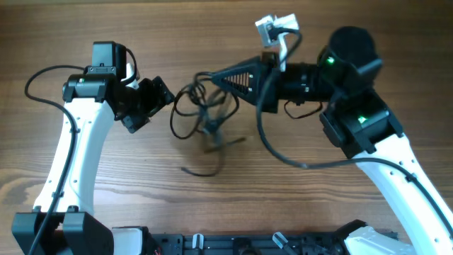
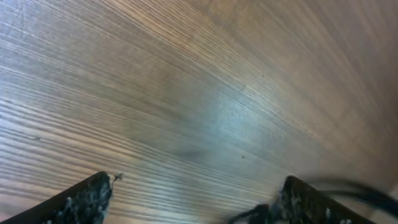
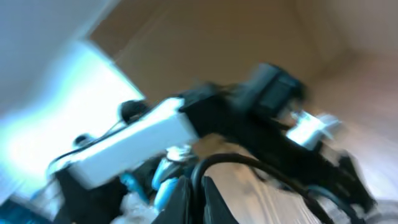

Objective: Untangle cables

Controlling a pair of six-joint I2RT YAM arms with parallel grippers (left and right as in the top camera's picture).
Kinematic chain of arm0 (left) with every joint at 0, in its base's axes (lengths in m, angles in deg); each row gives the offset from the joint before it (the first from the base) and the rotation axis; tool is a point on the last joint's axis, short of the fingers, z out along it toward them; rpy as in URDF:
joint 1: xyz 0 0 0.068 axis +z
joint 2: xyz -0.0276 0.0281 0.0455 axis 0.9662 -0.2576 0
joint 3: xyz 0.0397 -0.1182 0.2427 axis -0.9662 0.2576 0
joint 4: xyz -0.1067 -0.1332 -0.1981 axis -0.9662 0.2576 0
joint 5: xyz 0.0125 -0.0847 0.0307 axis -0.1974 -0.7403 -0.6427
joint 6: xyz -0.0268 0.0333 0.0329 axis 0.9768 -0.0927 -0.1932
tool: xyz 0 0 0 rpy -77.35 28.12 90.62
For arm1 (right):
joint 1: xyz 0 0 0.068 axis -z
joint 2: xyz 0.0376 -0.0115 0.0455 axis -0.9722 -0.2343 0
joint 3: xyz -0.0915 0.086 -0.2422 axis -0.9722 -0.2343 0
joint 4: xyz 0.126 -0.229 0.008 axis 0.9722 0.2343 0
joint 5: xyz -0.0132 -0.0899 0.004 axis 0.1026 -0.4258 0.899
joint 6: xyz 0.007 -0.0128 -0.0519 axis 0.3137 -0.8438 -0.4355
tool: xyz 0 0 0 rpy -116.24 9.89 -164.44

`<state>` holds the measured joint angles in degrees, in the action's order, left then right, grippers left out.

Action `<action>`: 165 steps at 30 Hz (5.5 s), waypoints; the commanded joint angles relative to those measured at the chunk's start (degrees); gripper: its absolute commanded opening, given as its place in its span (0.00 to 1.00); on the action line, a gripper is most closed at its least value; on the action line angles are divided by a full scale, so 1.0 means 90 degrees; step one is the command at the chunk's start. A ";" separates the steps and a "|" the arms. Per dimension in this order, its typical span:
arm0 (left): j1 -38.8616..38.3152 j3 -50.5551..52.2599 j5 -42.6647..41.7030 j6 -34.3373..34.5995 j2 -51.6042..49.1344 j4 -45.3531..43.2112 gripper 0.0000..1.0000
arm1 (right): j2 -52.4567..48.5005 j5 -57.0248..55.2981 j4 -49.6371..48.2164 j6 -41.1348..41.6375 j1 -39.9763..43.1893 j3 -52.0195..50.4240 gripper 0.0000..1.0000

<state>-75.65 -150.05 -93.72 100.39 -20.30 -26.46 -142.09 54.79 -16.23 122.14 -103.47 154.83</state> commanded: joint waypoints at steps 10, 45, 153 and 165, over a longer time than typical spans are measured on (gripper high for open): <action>0.0007 -0.0017 -0.1037 -0.0432 -0.0024 0.0102 0.73 | -0.0002 0.0634 0.0330 0.0185 -0.0012 0.0095 0.04; 0.0012 -0.0017 -0.0495 -0.0534 -0.0027 0.0165 0.04 | 0.0000 -0.0379 0.0495 0.1474 0.0818 0.0095 0.05; -0.0226 -0.0102 0.3466 0.3249 0.0988 0.0063 0.06 | 0.1566 -0.4908 0.4464 -0.1450 -0.0078 -0.0029 0.04; -0.0243 -0.0102 -0.6118 0.1394 0.1132 -0.4039 0.04 | 0.0590 -0.4235 0.5156 -0.1358 -0.0080 -0.0032 0.38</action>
<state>-77.77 -150.49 -116.04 108.37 -11.82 -52.73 -132.48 11.58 29.87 109.39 -104.04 154.06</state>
